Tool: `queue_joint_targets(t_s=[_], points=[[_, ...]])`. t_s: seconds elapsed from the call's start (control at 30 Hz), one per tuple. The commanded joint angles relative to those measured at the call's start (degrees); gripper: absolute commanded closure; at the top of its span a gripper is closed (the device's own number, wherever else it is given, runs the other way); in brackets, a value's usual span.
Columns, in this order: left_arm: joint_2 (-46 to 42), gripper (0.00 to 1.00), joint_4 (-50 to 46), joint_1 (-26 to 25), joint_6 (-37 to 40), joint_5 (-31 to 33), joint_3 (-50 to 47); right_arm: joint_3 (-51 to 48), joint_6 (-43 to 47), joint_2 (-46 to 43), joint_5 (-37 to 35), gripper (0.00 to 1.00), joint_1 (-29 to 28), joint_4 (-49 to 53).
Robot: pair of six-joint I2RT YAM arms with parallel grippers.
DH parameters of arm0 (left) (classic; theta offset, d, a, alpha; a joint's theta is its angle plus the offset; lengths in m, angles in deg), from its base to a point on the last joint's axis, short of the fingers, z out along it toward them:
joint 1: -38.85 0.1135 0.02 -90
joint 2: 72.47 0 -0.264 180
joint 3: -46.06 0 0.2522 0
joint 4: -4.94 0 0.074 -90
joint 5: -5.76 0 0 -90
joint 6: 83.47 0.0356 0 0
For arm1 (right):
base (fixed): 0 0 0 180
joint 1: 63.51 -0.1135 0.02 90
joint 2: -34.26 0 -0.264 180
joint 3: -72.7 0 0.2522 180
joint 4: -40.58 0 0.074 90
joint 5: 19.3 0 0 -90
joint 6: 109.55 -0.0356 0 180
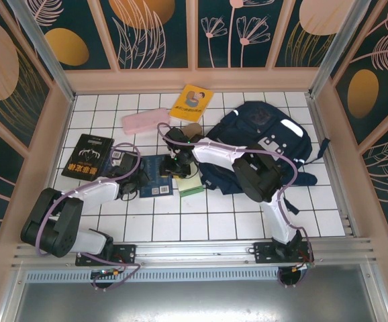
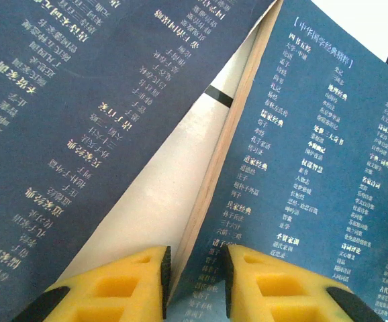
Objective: Pack the student bag
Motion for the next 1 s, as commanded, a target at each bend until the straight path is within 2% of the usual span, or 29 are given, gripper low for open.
queue_joint_targets(t_s=[0.0, 0.17, 0.37, 0.53, 0.77, 0.97], points=[[1.39, 0.73, -5.70, -0.46, -0.29, -4.34, -2.55, 1.72, 0.45, 0.08, -2.99, 0.54, -1.66, -0.99], [0.76, 0.73, -10.92, -0.46, -0.28, 1.97, -1.35, 5.82, -0.15, 4.47, -12.33, 0.54, -1.85, 9.97], [-0.08, 0.73, -12.23, -0.46, -1.26, 3.79, -2.56, 5.14, 0.01, 5.78, -19.17, 0.53, -2.43, 13.36], [0.09, 0.73, -10.84, -0.46, -1.20, 2.34, -3.03, 6.78, -0.15, 8.67, -15.98, 0.53, -2.65, 12.38], [0.82, 0.75, -5.87, -0.46, -1.15, -2.87, -4.78, 4.95, 1.00, 6.21, 0.12, 0.53, -2.48, -0.11], [1.53, 0.79, -4.36, -0.46, -1.06, -4.30, -5.56, 0.93, -1.12, 2.34, 9.71, 0.56, -1.37, -8.80]])
